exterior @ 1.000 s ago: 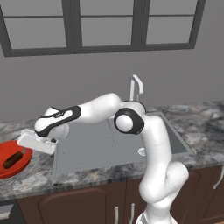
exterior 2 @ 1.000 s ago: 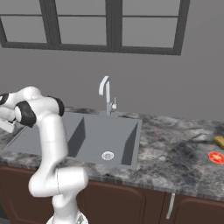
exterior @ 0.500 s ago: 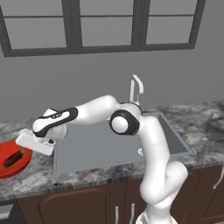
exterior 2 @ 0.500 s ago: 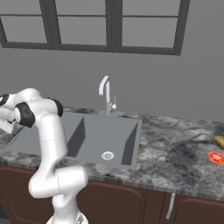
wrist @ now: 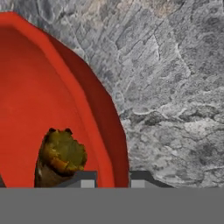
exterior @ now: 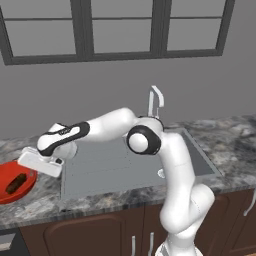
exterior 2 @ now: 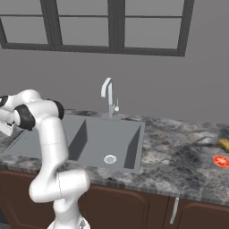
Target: Pick the sweet potato from the sink and place it in the bowl. Then pick the bowl and place it in the microwave. Then close the microwave door and press the start button.
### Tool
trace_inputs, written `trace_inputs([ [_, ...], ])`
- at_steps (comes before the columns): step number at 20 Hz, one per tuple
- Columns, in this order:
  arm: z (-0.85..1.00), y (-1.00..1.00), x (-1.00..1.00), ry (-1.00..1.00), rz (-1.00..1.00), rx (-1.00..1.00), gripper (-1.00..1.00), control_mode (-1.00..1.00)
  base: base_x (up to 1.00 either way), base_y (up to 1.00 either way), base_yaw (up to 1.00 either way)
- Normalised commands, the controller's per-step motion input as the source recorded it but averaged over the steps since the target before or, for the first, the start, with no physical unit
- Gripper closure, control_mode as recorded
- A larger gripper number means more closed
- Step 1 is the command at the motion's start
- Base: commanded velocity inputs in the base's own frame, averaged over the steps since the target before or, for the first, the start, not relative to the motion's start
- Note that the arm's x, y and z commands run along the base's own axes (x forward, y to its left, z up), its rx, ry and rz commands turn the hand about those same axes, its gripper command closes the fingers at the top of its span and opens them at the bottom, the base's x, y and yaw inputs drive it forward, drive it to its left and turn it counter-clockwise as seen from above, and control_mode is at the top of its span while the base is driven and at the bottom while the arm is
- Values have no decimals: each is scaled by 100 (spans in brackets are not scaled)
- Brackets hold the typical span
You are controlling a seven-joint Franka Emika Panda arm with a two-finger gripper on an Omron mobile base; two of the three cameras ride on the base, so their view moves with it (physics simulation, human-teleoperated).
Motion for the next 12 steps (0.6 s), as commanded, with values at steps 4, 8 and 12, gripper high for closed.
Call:
trace_inputs([
  [4, 53, -73, -22, 0, 0, 3, 100, -100, 0, 0, 0],
  [8, 88, -100, -25, 3, -3, 2, 100, -100, 0, 0, 0],
  [12, 98, -100, -46, 4, -3, 0, 100, -100, 0, 0, 0],
])
